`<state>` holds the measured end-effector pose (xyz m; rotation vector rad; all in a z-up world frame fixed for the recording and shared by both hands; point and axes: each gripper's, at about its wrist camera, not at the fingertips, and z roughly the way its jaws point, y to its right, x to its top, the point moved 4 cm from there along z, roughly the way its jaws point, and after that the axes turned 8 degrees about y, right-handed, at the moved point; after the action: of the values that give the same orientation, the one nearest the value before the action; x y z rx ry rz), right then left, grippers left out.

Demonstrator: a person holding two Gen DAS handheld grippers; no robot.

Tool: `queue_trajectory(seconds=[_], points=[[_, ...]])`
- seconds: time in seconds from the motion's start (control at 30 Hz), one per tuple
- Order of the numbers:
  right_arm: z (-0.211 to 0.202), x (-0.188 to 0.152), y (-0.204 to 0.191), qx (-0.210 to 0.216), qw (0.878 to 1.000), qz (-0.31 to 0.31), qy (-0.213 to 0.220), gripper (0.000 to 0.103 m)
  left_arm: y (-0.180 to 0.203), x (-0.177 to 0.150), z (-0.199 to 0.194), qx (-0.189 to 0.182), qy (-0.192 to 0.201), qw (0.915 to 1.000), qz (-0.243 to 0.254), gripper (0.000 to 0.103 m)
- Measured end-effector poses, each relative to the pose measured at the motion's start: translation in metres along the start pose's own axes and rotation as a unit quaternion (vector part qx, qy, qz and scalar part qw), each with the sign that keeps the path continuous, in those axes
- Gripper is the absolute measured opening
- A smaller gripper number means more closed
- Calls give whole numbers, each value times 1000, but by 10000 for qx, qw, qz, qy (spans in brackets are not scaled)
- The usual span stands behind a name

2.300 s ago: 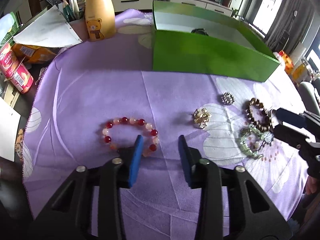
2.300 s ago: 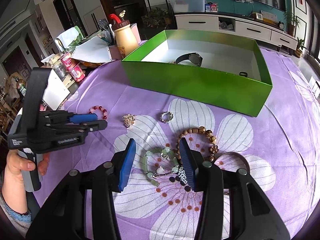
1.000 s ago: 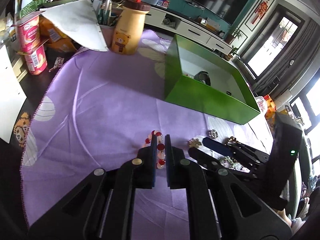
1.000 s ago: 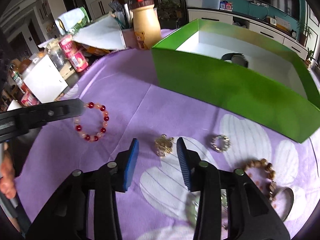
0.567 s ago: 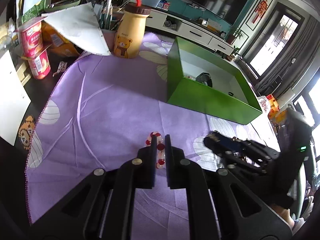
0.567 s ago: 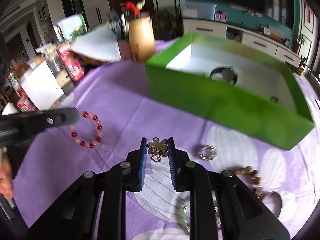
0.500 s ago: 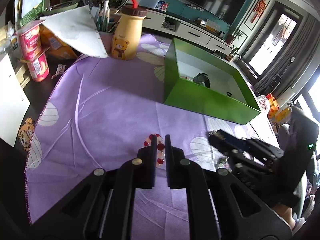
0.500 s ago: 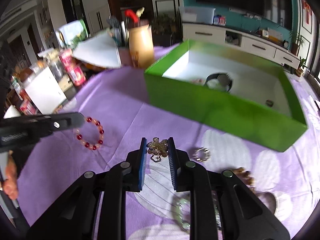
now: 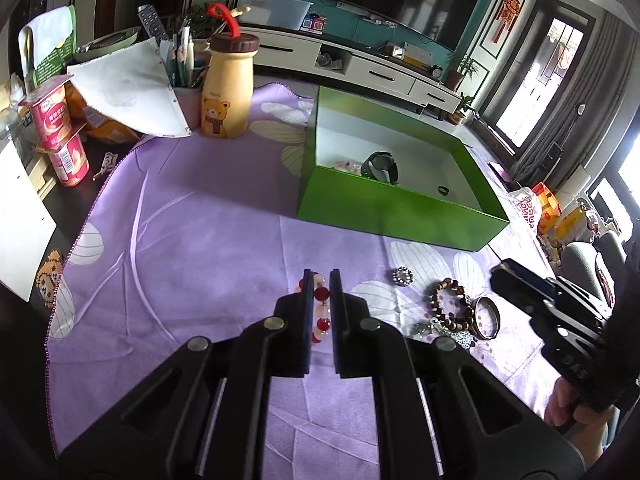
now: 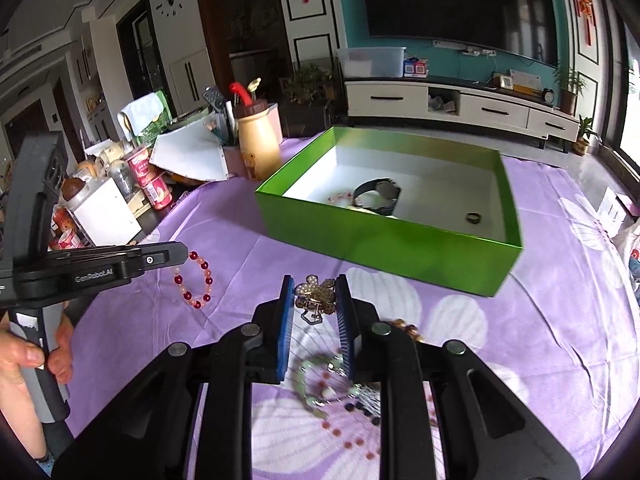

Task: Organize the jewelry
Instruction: 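Grasp the red-white bead bracelet with the left tool while the right tool grasps the gold brooch, then carry the bracelet and brooch into the green box and release both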

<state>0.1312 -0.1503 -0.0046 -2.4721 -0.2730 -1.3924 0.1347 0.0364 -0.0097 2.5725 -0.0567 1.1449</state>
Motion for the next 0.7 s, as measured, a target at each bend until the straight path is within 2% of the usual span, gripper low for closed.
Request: queue_trajectory(seconds=[0.47,0.7], points=[[-43,14,43,-134,9977,513,418,20,28,15,-9,-76,158,9998,84,7],[-40,29,61,-156,9958,765,485,20,37,52,-3,-224,158,9996,83,7]])
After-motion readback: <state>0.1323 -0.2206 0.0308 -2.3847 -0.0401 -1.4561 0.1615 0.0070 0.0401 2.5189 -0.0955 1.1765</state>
